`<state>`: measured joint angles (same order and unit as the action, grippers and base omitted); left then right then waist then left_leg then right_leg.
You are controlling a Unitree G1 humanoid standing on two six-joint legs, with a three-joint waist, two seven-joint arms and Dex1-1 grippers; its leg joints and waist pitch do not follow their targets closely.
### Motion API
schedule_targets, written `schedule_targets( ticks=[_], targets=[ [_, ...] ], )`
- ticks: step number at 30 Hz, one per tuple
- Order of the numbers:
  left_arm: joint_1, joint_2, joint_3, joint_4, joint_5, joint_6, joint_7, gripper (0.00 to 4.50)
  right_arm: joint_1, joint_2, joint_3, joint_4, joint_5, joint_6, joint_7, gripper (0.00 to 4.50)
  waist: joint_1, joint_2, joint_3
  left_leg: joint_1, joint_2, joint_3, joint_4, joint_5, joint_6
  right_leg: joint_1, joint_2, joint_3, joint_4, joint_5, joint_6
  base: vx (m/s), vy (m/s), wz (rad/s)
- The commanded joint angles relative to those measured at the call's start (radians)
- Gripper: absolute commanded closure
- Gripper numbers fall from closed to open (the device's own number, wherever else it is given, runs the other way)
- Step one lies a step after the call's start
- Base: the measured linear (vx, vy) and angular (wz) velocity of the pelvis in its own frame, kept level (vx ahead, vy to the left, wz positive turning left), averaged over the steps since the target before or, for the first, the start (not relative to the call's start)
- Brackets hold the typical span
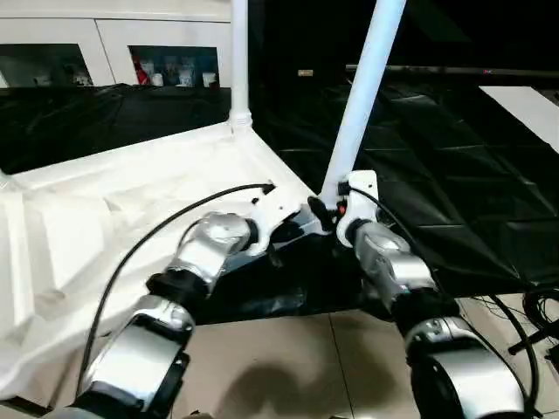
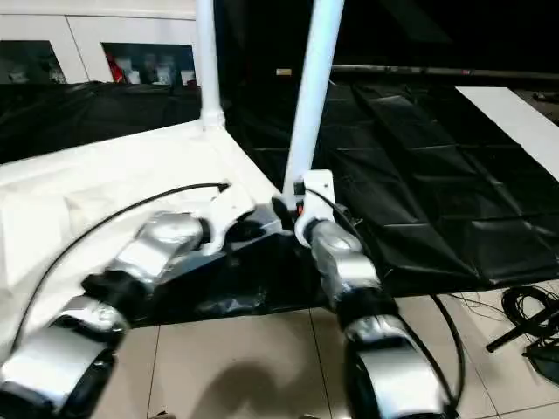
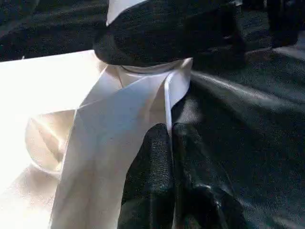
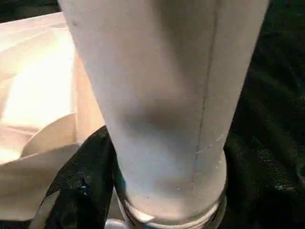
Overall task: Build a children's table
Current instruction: Rotate leg to tighten
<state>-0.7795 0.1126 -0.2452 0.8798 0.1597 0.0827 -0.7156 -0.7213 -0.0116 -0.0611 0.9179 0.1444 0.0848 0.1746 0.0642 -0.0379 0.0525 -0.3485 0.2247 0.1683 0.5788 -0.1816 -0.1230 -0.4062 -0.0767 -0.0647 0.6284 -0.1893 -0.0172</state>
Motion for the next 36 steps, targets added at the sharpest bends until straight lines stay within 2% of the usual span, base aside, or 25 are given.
schedule_targets(
  ticks=[1, 4, 6, 8, 9, 12, 19, 20, 21, 23, 27, 33, 36],
  targets=[
    [-0.006, -0.025, -0.009, -0.005, -0.005, -0.044, 0.0, 4.5, 0.014, 0.011, -0.003, 0.069, -0.014, 0.017, -0.011, 1.8, 0.002, 0.003, -0.066, -0.006, -0.005, 0.01, -0.061, -0.174, 0.026, 0.055, -0.051, 0.042, -0.086, -0.202, -0.174, 0.0, 0.0, 0.0],
    [-0.002, -0.01, -0.015, -0.006, -0.002, -0.055, -0.017, 4.5, 0.006, 0.008, -0.001, 0.072, -0.009, -0.003, 0.017, 1.8, 0.001, -0.001, -0.064, -0.006, -0.005, 0.011, -0.061, -0.18, 0.034, 0.055, -0.051, 0.042, -0.087, -0.203, -0.177, 0.0, 0.0, 0.0],
    [0.002, 0.007, -0.02, -0.004, 0.001, -0.067, -0.034, 4.5, -0.001, -0.003, 0.004, 0.076, -0.008, -0.029, 0.058, 1.24, 0.001, 0.001, -0.064, -0.006, -0.004, 0.011, -0.062, -0.192, 0.036, 0.054, -0.051, 0.042, -0.089, -0.223, -0.176, 0.0, 0.0, 0.0],
    [0.009, 0.028, -0.017, -0.008, -0.008, -0.088, -0.071, 4.5, 0.003, -0.027, 0.019, 0.057, -0.015, -0.042, 0.108, 1.24, 0.001, 0.003, -0.064, -0.007, -0.004, 0.011, -0.062, -0.189, 0.039, 0.055, -0.052, 0.041, -0.088, -0.217, -0.18, 0.0, 0.0, 0.0],
    [0.013, 0.039, -0.017, -0.01, -0.011, -0.098, -0.088, 4.5, 0.005, -0.038, 0.023, 0.046, -0.016, -0.044, 0.129, 1.02, 0.001, 0.0, -0.066, -0.008, -0.004, 0.011, -0.061, -0.178, 0.045, 0.058, -0.05, 0.042, -0.087, -0.197, -0.183, 0.0, 0.0, 0.0],
    [0.027, 0.072, -0.011, -0.017, -0.027, -0.125, -0.148, 4.5, 0.019, -0.074, 0.036, 0.001, -0.01, -0.022, 0.213, 0.73, 0.004, 0.0, -0.068, -0.011, -0.003, 0.012, -0.058, -0.134, 0.063, 0.062, -0.05, 0.042, -0.077, -0.111, -0.208, 0.0, 0.0, 0.0],
    [0.067, 0.144, -0.005, -0.052, -0.079, -0.175, -0.321, 4.5, 0.073, -0.18, 0.117, -0.108, -0.019, -0.004, 0.484, 0.73, 0.004, 0.004, -0.066, -0.008, 0.0, 0.012, -0.06, -0.15, 0.071, 0.063, -0.05, 0.041, -0.077, -0.103, -0.228, 0.0, 0.0, 0.0],
    [0.071, 0.16, -0.006, -0.054, -0.082, -0.178, -0.347, 4.5, 0.089, -0.199, 0.133, -0.144, -0.007, 0.003, 0.55, 0.73, 0.003, 0.007, -0.067, -0.008, 0.0, 0.012, -0.059, -0.158, 0.074, 0.064, -0.049, 0.042, -0.077, -0.097, -0.232, 0.0, 0.0, 0.0],
    [0.084, 0.196, -0.004, -0.071, -0.107, -0.193, -0.437, 4.5, 0.138, -0.248, 0.177, -0.25, 0.028, 0.032, 0.728, 0.73, 0.01, 0.005, -0.064, -0.009, 0.001, 0.012, -0.059, -0.158, 0.085, 0.069, -0.048, 0.042, -0.077, -0.09, -0.225, 0.0, 0.0, 0.0],
    [0.086, 0.199, 0.001, -0.077, -0.116, -0.187, -0.453, 4.5, 0.146, -0.258, 0.186, -0.267, 0.032, 0.038, 0.759, 0.73, 0.013, 0.006, -0.064, -0.009, 0.004, 0.012, -0.06, -0.153, 0.087, 0.067, -0.048, 0.041, -0.075, -0.083, -0.227, 0.0, 0.0, 0.0],
    [0.095, 0.211, 0.01, -0.088, -0.136, -0.19, -0.493, 4.5, 0.166, -0.278, 0.212, -0.302, 0.031, 0.041, 0.827, 0.73, 0.017, 0.007, -0.065, -0.003, 0.006, 0.013, -0.06, -0.162, 0.066, 0.059, -0.053, 0.041, -0.076, -0.113, -0.24, 0.0, 0.0, 0.0],
    [0.105, 0.218, 0.011, -0.105, -0.152, -0.189, -0.519, 4.5, 0.16, -0.263, 0.212, -0.298, 0.026, 0.032, 0.824, 0.73, 0.021, 0.004, -0.065, -0.005, 0.005, 0.013, -0.061, -0.154, 0.055, 0.06, -0.052, 0.042, -0.074, -0.111, -0.234, 0.0, 0.0, 0.0],
    [0.106, 0.22, 0.011, -0.106, -0.15, -0.192, -0.527, 4.5, 0.161, -0.258, 0.219, -0.297, 0.016, 0.03, 0.83, 1.08, 0.022, 0.005, -0.065, -0.004, 0.005, 0.013, -0.062, -0.152, 0.054, 0.06, -0.053, 0.043, -0.074, -0.11, -0.232, 0.0, 0.0, 0.0]
  ],
)
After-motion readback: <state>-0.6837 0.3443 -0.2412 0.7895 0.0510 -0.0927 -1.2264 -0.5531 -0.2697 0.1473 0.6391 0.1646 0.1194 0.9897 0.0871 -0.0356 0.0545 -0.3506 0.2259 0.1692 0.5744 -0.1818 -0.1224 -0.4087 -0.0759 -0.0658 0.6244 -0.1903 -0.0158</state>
